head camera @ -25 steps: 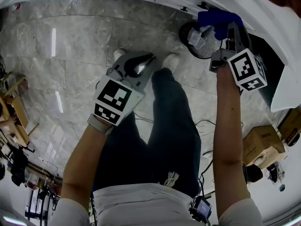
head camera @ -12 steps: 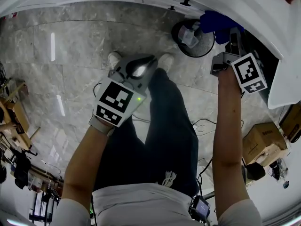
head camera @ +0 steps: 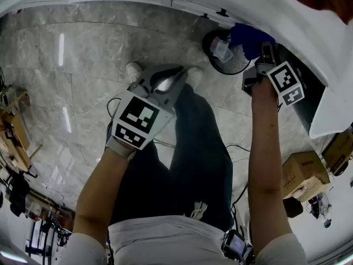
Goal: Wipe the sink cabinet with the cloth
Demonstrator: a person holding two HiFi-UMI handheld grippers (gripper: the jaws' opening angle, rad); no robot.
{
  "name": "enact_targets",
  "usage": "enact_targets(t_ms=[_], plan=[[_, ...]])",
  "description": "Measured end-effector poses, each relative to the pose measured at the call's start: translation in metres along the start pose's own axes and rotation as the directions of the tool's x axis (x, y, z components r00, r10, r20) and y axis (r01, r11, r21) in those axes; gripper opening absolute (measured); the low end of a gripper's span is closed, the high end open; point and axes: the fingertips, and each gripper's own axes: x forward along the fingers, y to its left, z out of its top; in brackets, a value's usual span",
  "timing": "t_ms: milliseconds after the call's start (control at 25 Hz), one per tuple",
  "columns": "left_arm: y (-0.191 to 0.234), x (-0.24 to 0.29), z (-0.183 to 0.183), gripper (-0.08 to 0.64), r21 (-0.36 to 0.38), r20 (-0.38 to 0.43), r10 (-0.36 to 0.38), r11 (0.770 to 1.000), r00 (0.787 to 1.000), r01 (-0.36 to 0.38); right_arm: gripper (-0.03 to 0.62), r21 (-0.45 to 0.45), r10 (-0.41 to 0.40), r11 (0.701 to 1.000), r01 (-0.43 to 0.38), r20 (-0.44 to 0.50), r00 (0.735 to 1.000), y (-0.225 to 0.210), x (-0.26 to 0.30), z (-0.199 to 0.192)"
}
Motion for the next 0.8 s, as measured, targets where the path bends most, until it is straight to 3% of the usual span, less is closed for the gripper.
enact_targets(t_ms=[400, 800], plan=[[0.037, 0.002, 0.0, 0.011, -0.008, 0.029, 0.045, 0.999, 0.999, -0.045, 0.057, -0.042, -0.093, 0.995, 0.09, -0.069, 0.993, -0.032, 0.043, -0.045], [0.057, 0.002, 0.005, 0.011, 0.007, 0.05, 0.049, 0.999, 0.998, -0.049, 0.057, -0.026, -0.111, 0.994, 0.109, -0.126, 0.986, -0.032, 0.079, -0.083]])
